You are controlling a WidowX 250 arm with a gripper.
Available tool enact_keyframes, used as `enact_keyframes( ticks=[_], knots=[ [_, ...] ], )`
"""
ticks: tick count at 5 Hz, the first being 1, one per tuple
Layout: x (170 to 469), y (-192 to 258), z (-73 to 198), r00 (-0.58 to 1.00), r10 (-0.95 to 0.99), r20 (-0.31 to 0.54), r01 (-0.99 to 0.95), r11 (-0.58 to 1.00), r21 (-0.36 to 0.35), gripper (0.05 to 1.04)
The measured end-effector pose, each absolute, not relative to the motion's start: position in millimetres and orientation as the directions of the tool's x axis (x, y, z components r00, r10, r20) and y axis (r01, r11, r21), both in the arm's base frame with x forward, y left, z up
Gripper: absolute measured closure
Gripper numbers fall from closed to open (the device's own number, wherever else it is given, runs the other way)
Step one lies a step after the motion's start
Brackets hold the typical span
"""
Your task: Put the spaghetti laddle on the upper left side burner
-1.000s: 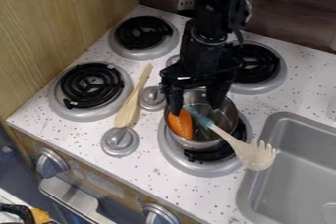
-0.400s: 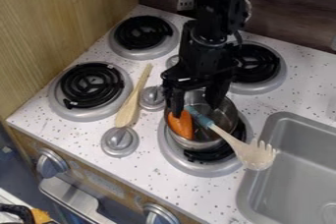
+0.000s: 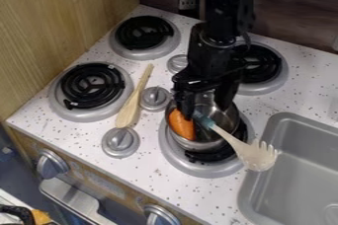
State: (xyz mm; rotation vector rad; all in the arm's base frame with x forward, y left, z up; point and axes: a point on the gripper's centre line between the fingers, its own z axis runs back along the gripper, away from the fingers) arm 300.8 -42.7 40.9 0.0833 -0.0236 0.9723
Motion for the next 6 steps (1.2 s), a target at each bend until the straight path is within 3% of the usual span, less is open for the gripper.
enact_keyframes(
  ticks=[3,5,6],
  knots=[
    [299.4,-44.8,27.2,0.531,0.847,-0.008,-0.846,0.531,0.057,0.105],
    [295.7,-47.7,20.9,0.484,0.875,-0.028,-0.874,0.485,0.04,0.345],
    [294.6,-50.1,13.3,0.46,0.887,-0.041,-0.887,0.462,0.031,0.216]
  ],
)
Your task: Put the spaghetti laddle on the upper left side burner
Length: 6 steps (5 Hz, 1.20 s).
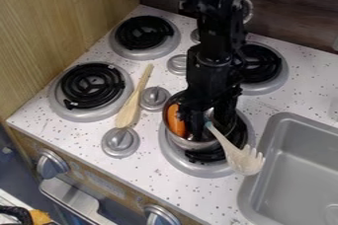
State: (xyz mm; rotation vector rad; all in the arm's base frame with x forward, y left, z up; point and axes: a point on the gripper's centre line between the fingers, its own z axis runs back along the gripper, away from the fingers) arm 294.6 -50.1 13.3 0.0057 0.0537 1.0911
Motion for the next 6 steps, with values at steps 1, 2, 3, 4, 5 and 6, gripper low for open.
enact_keyframes(
  ticks=[1,2,3,4,5,6],
  knots=[
    [293.6,-53.7,7.2,0.432,0.9,-0.058,-0.901,0.433,0.013,0.303],
    [293.0,-54.1,6.9,0.432,0.9,-0.059,-0.901,0.433,0.015,0.609],
    [286.0,-55.5,8.7,0.44,0.897,-0.046,-0.894,0.442,0.068,0.8],
    [284.5,-61.0,29.7,0.452,0.891,0.039,-0.892,0.451,0.024,0.807],
    [280.2,-64.8,51.1,0.436,0.9,0.014,-0.9,0.436,0.025,0.807],
    [292.8,-69.5,78.2,0.426,0.905,0.02,-0.905,0.425,0.035,0.807]
  ],
)
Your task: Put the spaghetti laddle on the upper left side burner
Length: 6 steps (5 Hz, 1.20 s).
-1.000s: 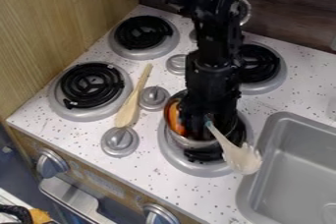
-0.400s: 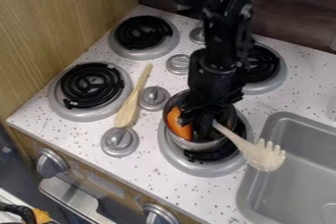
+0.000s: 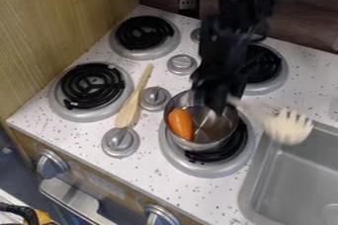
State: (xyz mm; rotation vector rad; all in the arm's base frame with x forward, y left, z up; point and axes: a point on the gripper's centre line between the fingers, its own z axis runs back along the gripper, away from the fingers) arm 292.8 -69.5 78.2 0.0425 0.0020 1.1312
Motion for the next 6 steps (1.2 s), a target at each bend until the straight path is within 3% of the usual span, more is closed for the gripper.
enact_keyframes(
  ticks=[1,2,3,4,6],
  knots=[
    [308.4,-62.3,99.2,0.441,0.889,0.124,-0.897,0.441,0.03,0.807],
    [325.1,-31.3,94.5,0.388,0.892,0.231,-0.918,0.396,0.013,0.807],
    [338.1,6.8,86.1,0.208,0.934,0.292,-0.974,0.225,-0.025,0.807],
    [351.5,35.6,78.5,-0.014,0.935,0.354,-0.991,0.034,-0.129,0.807],
    [377.0,69.1,64.1,-0.296,0.899,0.322,-0.955,-0.289,-0.071,0.807]
  ],
)
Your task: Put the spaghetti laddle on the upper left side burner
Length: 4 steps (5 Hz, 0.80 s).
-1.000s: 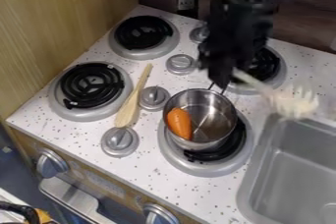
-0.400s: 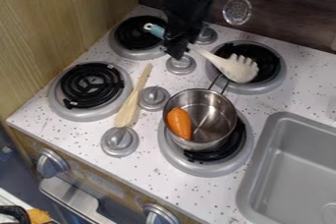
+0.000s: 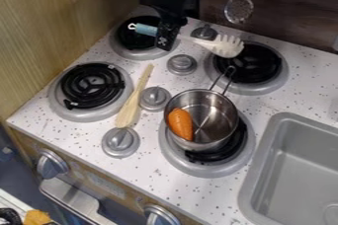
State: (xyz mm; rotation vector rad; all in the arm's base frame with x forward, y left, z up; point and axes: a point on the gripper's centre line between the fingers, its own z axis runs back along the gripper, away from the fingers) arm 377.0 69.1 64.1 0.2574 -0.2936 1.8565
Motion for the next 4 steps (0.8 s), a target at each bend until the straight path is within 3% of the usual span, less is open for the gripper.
enact_keyframes(
  ticks=[1,2,3,4],
  knots=[
    [378.6,75.6,62.2,-0.392,0.863,0.32,-0.92,-0.378,-0.106,0.807],
    [390.7,83.1,62.0,-0.445,0.849,0.285,-0.894,-0.402,-0.196,0.807],
    [372.3,115.8,38.4,-0.514,0.805,0.297,-0.858,-0.472,-0.204,0.807],
    [350.3,118.4,27.2,-0.572,0.757,0.315,-0.82,-0.525,-0.228,0.807]
  ],
)
